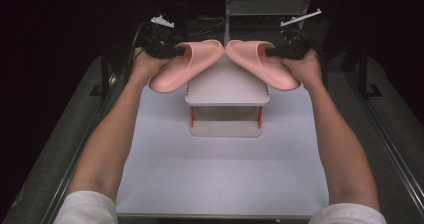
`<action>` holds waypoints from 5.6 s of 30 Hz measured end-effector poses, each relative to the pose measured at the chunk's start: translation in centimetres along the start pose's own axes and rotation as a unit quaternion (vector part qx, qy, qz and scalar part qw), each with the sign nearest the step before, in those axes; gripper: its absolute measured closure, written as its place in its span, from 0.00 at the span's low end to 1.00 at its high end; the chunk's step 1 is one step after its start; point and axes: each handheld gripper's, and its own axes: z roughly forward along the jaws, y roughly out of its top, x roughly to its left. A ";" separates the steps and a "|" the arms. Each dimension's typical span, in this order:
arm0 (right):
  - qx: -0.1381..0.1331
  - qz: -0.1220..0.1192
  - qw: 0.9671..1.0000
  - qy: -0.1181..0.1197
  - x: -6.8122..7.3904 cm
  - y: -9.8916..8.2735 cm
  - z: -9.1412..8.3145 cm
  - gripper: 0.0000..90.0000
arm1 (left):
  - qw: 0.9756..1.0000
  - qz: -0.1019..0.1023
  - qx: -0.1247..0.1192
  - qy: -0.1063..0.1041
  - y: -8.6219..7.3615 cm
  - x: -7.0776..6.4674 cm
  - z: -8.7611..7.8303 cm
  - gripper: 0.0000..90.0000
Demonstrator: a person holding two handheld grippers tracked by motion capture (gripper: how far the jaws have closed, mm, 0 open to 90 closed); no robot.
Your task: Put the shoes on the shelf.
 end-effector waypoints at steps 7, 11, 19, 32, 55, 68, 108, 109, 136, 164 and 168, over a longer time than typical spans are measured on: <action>0.002 0.002 1.000 -0.010 0.3 0.2 0.3 0.91 | 1.000 -0.015 -0.001 0.002 0.2 -0.2 0.5 0.89; 0.007 0.003 1.000 -0.021 0.6 0.1 0.7 0.90 | 1.000 -0.023 0.004 0.010 0.2 -0.4 0.9 0.88; 0.002 0.016 1.000 -0.011 0.9 0.2 0.9 0.87 | 0.999 -0.036 -0.009 0.006 0.5 -0.8 1.0 0.82; 0.015 0.017 1.000 -0.008 1.8 0.1 1.4 0.80 | 0.999 -0.049 0.003 -0.014 0.6 -2.0 2.2 0.73; 0.025 0.020 0.999 0.011 2.7 0.0 2.2 0.73 | 0.997 -0.066 -0.010 -0.034 0.6 -3.0 3.3 0.66; 0.021 0.035 0.999 0.028 2.3 -0.4 2.1 0.70 | 0.997 -0.072 0.003 -0.042 0.2 -3.7 4.2 0.58; -0.045 0.060 0.992 0.098 2.7 -4.1 -1.5 0.54 | 0.997 -0.051 -0.047 -0.035 -1.5 -5.8 1.0 0.28; -0.046 0.061 0.992 0.102 2.8 -4.2 -1.5 0.53 | 0.997 -0.050 -0.043 -0.036 -1.6 -5.8 0.9 0.28; -0.050 0.032 0.990 0.125 4.2 -5.9 -2.8 0.45 | 0.996 -0.048 -0.065 -0.034 -3.9 -6.4 -1.4 0.21; -0.048 0.007 0.986 0.161 6.3 -7.4 -3.7 0.41 | 0.995 -0.049 -0.074 -0.035 -6.4 -7.1 -4.0 0.18; -0.047 0.001 0.985 0.166 6.8 -7.6 -4.0 0.40 | 0.995 -0.049 -0.077 -0.036 -6.7 -7.2 -4.3 0.17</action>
